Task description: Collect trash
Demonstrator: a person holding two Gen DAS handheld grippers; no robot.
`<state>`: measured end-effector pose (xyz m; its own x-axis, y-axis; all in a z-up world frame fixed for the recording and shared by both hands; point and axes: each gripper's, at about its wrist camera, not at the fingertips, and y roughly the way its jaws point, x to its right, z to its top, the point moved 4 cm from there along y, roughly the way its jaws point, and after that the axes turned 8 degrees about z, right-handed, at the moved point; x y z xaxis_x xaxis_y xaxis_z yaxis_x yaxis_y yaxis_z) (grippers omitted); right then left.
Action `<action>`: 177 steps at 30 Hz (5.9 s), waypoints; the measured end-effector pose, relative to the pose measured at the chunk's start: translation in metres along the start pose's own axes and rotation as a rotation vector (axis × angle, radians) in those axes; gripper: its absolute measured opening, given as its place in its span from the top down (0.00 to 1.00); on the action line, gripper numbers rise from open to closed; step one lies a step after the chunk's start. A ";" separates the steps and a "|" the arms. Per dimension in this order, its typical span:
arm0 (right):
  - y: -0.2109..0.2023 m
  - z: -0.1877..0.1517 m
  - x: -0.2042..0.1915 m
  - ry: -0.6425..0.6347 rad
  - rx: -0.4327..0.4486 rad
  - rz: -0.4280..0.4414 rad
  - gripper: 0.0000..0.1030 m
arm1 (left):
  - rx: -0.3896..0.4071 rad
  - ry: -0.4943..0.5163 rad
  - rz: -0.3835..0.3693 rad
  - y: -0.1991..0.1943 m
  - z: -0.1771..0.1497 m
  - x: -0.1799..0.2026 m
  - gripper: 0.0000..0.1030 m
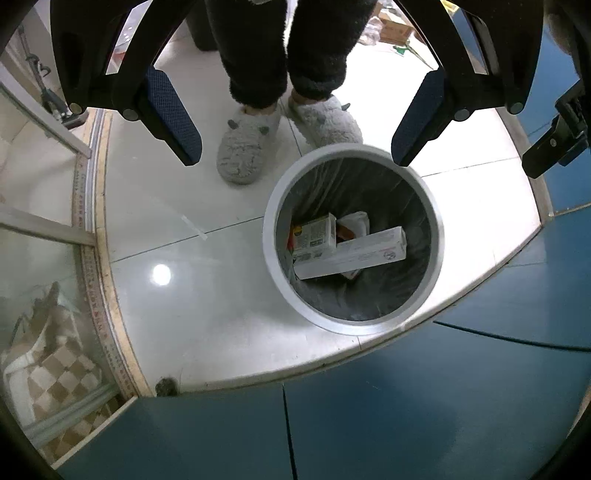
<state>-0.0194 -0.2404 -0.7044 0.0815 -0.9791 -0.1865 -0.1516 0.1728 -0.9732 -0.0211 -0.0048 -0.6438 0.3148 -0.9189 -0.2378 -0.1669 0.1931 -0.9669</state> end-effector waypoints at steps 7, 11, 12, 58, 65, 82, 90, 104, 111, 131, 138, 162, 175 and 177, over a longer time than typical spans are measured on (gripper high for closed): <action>-0.072 -0.026 -0.010 -0.041 0.055 -0.012 0.00 | 0.026 0.011 0.026 -0.058 -0.025 -0.012 0.04; -0.127 -0.041 -0.016 -0.054 0.091 -0.016 0.00 | 0.035 0.010 0.023 -0.094 -0.038 -0.018 0.04; -0.142 -0.046 -0.018 -0.055 0.098 -0.019 0.00 | 0.032 0.011 0.017 -0.107 -0.043 -0.020 0.04; -0.481 0.223 -0.030 0.018 0.281 0.204 0.00 | 0.227 -0.049 -0.157 -0.363 0.240 0.003 0.20; -0.472 0.313 -0.010 -0.016 0.238 0.185 0.00 | 0.241 -0.006 -0.106 -0.356 0.261 0.033 0.50; -0.459 0.400 -0.070 -0.166 0.358 0.201 0.83 | 0.356 -0.183 0.073 -0.404 0.253 -0.006 1.00; -0.495 0.327 -0.093 -0.222 0.421 0.287 0.83 | 0.446 -0.225 -0.014 -0.435 0.221 -0.044 1.00; -0.476 0.057 -0.098 -0.130 0.451 0.354 0.83 | 0.529 -0.048 -0.139 -0.419 0.057 -0.070 1.00; -0.380 -0.013 -0.076 -0.041 0.304 0.296 0.83 | 0.359 0.024 -0.171 -0.336 0.013 -0.049 1.00; 0.024 0.007 0.020 0.106 -0.003 0.241 0.83 | -0.182 -0.077 -0.288 0.061 0.024 0.059 1.00; 0.085 0.016 0.014 0.055 -0.042 0.195 0.83 | -0.213 -0.089 -0.256 0.106 0.021 0.061 0.99; 0.043 0.007 -0.004 -0.052 -0.012 0.012 0.00 | -0.052 -0.074 -0.089 0.055 -0.001 0.005 0.01; -0.088 -0.019 -0.032 -0.093 0.079 -0.011 0.00 | 0.058 -0.065 -0.058 -0.062 -0.025 -0.024 0.01; -0.113 -0.026 -0.037 -0.097 0.092 -0.005 0.00 | 0.071 -0.051 -0.060 -0.090 -0.033 -0.027 0.01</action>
<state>-0.0309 -0.2262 -0.5838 0.1777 -0.9658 -0.1889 -0.0598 0.1810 -0.9817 -0.0454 -0.0084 -0.5477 0.3700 -0.9111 -0.1817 -0.0806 0.1634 -0.9833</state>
